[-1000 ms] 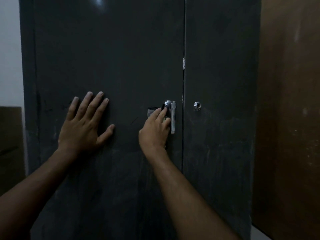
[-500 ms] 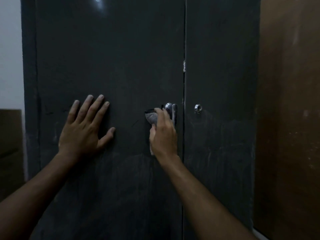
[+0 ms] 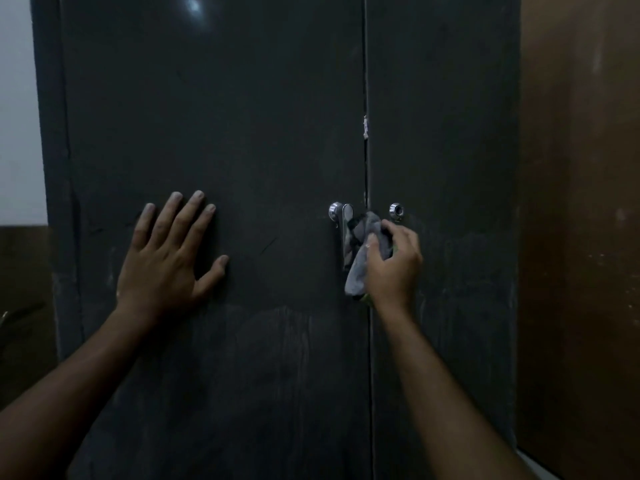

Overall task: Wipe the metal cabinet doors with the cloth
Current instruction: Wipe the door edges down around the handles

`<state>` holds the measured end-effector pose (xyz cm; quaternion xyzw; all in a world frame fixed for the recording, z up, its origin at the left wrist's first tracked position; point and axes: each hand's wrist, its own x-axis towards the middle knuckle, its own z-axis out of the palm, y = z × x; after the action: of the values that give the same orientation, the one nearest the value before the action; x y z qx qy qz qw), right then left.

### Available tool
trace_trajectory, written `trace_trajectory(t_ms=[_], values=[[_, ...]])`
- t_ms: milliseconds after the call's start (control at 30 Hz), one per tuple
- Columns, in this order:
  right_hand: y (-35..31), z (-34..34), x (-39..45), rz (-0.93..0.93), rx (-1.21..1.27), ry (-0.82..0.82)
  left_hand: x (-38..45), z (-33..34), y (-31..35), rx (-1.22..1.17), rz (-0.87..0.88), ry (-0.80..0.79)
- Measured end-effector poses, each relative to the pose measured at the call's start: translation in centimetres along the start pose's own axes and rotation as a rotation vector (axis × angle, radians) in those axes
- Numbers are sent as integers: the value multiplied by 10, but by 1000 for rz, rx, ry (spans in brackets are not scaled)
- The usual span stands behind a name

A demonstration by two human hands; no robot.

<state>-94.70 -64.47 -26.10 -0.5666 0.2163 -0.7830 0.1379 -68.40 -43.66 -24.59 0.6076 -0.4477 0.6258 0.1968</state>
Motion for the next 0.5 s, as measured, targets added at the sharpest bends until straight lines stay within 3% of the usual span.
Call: trace_trajectory(t_ms=[67,200,267,300,400,500], values=[[11,-3,20,-13,-12,-56,-1,0,0,3,-1,-3],[28,7,18,-309,-42,-400,0,-1,0,18,-1,-8],[29,14,13,-407,-86,-409,1,-1,1,17,0,-18],[30,16,14,-402,-66,-394,1,0,1,18,-2,-20],[31,17,20,-156,95,-408,1,0,1,22,-5,-9],[34,18,20,-109,139,-490,0,1,2,37,-5,-9]])
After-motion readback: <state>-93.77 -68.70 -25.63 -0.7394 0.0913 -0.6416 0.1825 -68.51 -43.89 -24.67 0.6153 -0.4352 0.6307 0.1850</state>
